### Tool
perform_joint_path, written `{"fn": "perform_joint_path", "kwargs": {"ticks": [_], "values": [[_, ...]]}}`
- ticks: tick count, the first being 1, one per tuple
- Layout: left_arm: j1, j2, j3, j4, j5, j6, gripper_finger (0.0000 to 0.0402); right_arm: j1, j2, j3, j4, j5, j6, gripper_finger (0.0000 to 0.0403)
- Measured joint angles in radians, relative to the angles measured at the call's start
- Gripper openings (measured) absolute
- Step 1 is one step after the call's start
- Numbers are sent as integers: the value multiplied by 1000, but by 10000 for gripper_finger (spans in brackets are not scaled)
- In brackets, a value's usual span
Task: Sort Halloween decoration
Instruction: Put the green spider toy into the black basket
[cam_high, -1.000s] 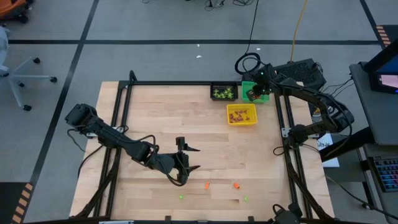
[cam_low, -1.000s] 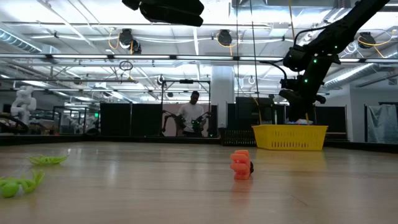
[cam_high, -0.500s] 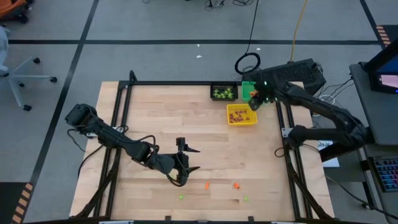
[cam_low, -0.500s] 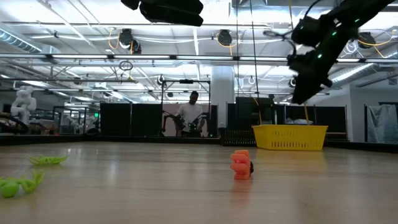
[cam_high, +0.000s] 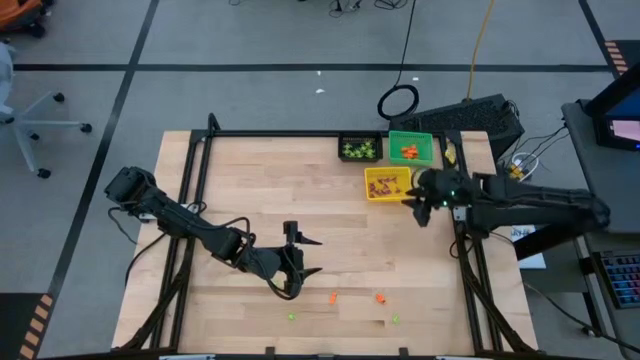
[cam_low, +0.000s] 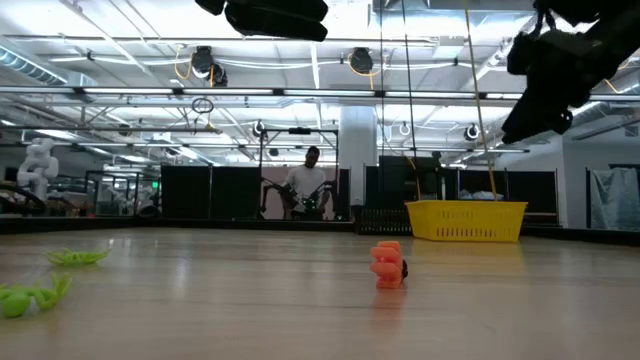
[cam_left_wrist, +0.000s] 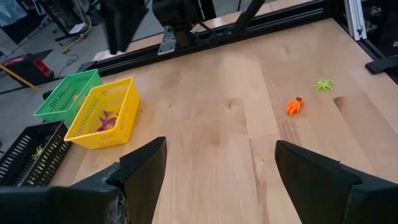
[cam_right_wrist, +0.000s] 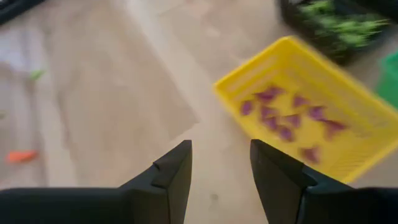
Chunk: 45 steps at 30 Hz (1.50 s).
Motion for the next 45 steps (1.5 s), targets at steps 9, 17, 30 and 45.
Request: {"fn": "perform_joint_path", "kwargs": {"ticks": [9,17,30,45], "values": [[0,0,0,-1,0,-2,299,276,86,-2,10,45,99,151],[0,0,0,-3,0,-2,299,542,253,-2,61,89,186,151],[0,0,0,-3,0,-2,299,950,592,108,200,124,273,131],[0,0,0,-3,-1,-26,299,1100,1011,331,227,111,367,151]]}}
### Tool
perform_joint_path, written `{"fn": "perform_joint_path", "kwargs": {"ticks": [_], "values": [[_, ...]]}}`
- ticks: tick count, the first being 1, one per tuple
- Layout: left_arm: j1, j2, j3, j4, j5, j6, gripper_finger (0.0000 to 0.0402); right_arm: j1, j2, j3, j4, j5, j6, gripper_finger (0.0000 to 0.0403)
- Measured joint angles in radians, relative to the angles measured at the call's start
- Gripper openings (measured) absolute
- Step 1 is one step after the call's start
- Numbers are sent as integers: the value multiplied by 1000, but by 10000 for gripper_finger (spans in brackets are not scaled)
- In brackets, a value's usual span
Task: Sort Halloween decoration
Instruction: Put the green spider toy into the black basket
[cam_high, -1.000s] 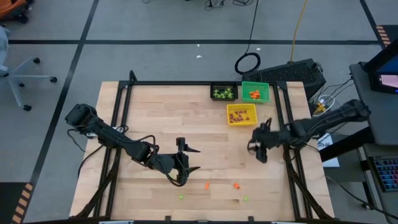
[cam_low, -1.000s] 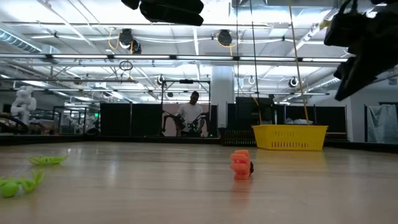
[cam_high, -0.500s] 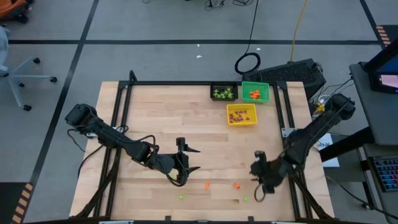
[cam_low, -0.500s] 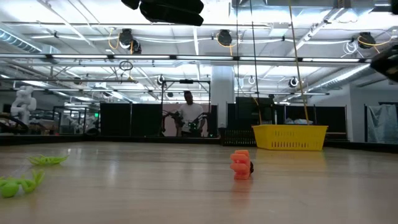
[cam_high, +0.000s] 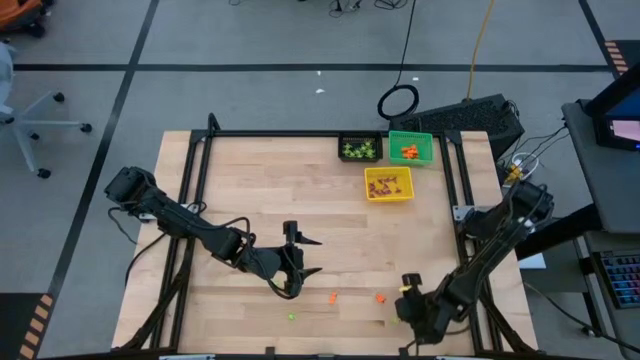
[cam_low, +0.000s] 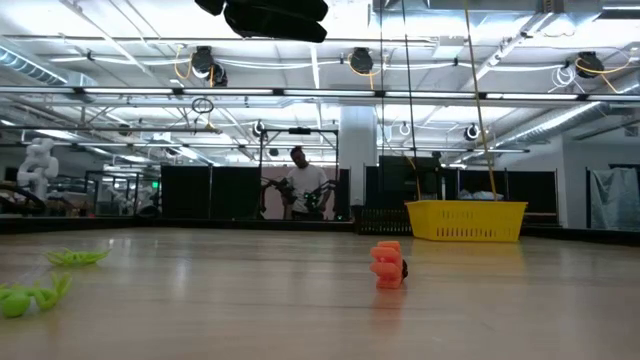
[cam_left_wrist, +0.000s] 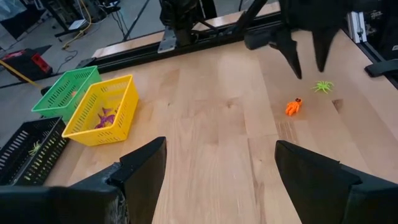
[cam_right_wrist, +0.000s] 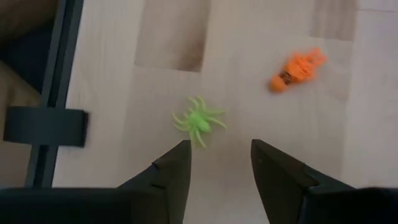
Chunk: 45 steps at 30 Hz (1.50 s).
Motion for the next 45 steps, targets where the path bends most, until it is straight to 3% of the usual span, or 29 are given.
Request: {"fn": "perform_joint_path", "kwargs": {"ticks": [10,19,28,45], "values": [[0,0,0,0,0,0,299,0,113,127,-132,-12,46,169],[0,0,0,-4,0,1,299,2,135,139,-109,-29,61,160],[0,0,0,-7,0,1,299,19,134,140,-76,48,76,160],[0,0,0,-45,2,1,299,41,224,143,-79,83,135,154]]}}
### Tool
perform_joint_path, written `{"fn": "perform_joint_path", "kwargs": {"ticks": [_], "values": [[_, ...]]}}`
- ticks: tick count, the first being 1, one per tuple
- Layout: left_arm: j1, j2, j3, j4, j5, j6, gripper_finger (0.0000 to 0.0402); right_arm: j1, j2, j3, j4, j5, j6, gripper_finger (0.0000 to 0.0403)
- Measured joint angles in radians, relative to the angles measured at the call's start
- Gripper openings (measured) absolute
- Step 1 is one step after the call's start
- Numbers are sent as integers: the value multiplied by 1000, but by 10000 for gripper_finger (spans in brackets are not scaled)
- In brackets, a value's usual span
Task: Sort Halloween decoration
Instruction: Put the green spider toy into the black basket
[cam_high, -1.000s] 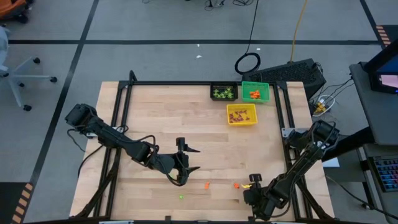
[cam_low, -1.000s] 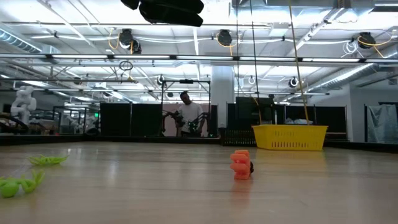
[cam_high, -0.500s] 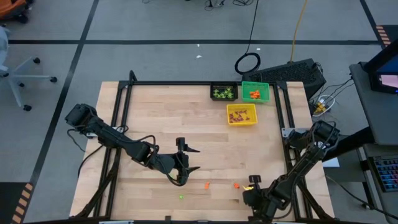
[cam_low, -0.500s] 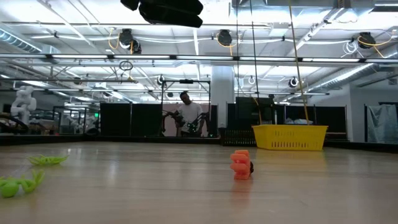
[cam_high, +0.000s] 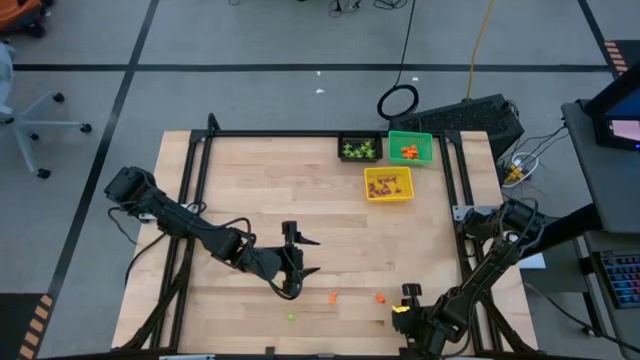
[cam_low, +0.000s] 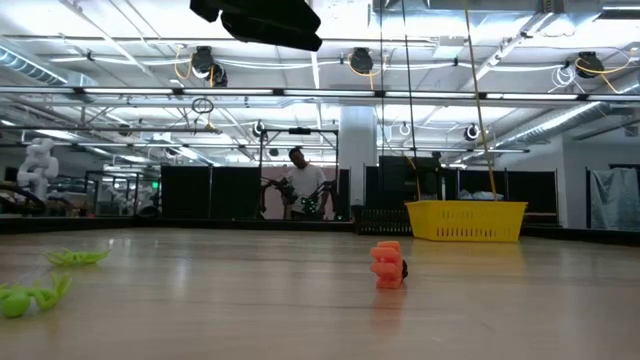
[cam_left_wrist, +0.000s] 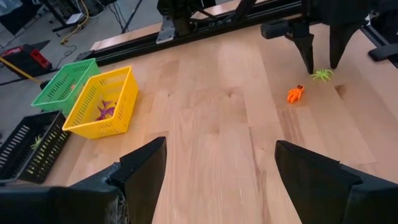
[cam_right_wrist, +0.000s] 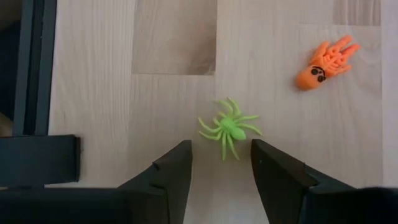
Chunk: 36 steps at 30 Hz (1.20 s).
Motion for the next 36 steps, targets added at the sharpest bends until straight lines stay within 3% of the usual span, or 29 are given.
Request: {"fn": "perform_joint_path", "kwargs": {"ticks": [15,25,36], "values": [[0,0,0,1,0,-1,299,-3,5,-2,-17,49,-6,9],[0,0,0,1,0,-1,299,-9,-9,-4,-17,49,-25,0],[0,0,0,1,0,-1,299,-11,-145,-9,-26,73,-91,0]]}}
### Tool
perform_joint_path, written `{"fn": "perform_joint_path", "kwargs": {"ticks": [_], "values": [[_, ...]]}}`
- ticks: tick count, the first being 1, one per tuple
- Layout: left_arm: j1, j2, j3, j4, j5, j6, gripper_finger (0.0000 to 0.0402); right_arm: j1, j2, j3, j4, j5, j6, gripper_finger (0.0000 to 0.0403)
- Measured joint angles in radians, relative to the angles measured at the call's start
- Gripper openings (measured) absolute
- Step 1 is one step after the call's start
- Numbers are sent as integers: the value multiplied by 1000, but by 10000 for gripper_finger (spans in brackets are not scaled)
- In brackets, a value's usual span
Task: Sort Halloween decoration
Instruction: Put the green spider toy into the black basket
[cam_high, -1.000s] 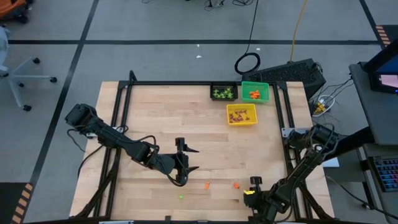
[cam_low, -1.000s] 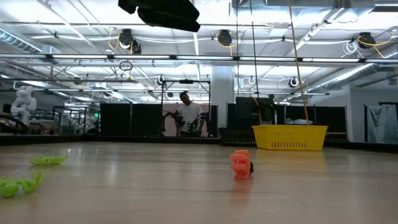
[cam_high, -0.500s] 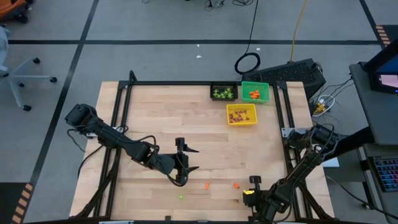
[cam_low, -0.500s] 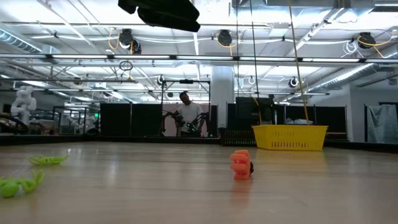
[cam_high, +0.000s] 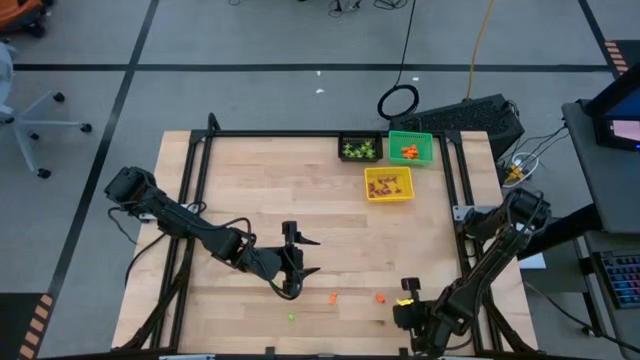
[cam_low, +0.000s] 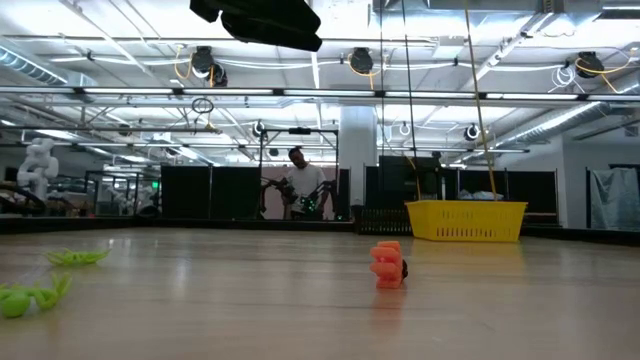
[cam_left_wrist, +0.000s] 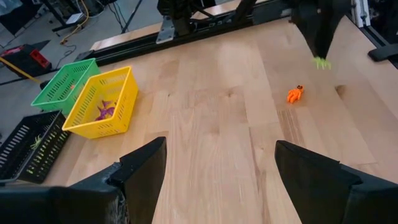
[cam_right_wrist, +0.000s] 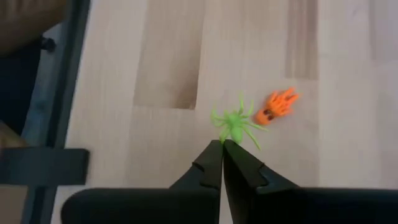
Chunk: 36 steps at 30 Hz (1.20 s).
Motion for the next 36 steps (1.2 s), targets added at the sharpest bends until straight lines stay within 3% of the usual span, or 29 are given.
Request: {"fn": "perform_joint_path", "kwargs": {"ticks": [7,15,19,25,29,36], "values": [[0,0,0,2,0,0,299,-9,-154,1,-28,120,-145,0],[0,0,0,18,0,1,299,-20,-371,-20,3,388,-462,0],[0,0,0,23,0,0,299,-72,-483,-85,96,444,-620,0],[0,0,0,21,0,1,299,-174,-656,-279,358,417,-811,0],[0,0,0,20,0,1,299,-225,-741,-466,671,348,-910,0],[0,0,0,37,-1,2,299,-307,-755,-698,1080,259,-954,0]]}}
